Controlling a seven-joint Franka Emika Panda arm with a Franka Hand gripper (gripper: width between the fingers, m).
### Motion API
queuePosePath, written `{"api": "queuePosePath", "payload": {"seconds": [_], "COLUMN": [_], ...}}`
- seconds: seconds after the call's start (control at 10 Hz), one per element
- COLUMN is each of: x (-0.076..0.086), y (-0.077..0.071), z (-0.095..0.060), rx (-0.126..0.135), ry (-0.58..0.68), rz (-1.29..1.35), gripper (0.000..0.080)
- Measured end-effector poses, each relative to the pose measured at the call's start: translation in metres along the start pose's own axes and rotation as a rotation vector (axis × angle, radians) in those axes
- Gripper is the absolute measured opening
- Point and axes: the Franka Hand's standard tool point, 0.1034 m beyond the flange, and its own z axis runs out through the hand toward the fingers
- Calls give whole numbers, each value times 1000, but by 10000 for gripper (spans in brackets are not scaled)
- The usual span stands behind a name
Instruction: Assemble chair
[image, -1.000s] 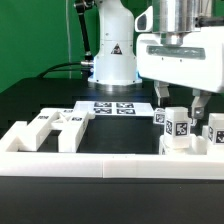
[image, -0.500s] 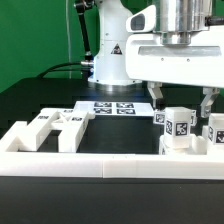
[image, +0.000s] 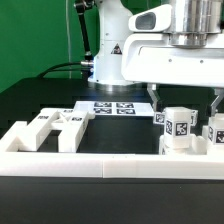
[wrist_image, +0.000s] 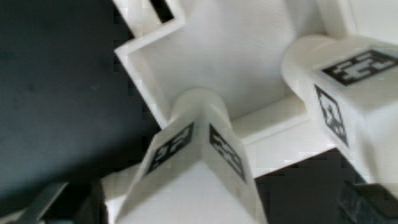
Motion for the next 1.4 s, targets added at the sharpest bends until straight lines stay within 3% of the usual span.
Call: {"api": "queuePosePath", "payload": {"seconds": [1.1,1.2,1.3,1.4], "x": [5,5,5,5], "y": [11,11,11,11], "z": [-1,-1,-1,-1], "rx": [-6,-6,-6,-6], "ry": [6,6,6,7], "rz": [-308,-305,-297,-292], "gripper": [646,453,453,285]}}
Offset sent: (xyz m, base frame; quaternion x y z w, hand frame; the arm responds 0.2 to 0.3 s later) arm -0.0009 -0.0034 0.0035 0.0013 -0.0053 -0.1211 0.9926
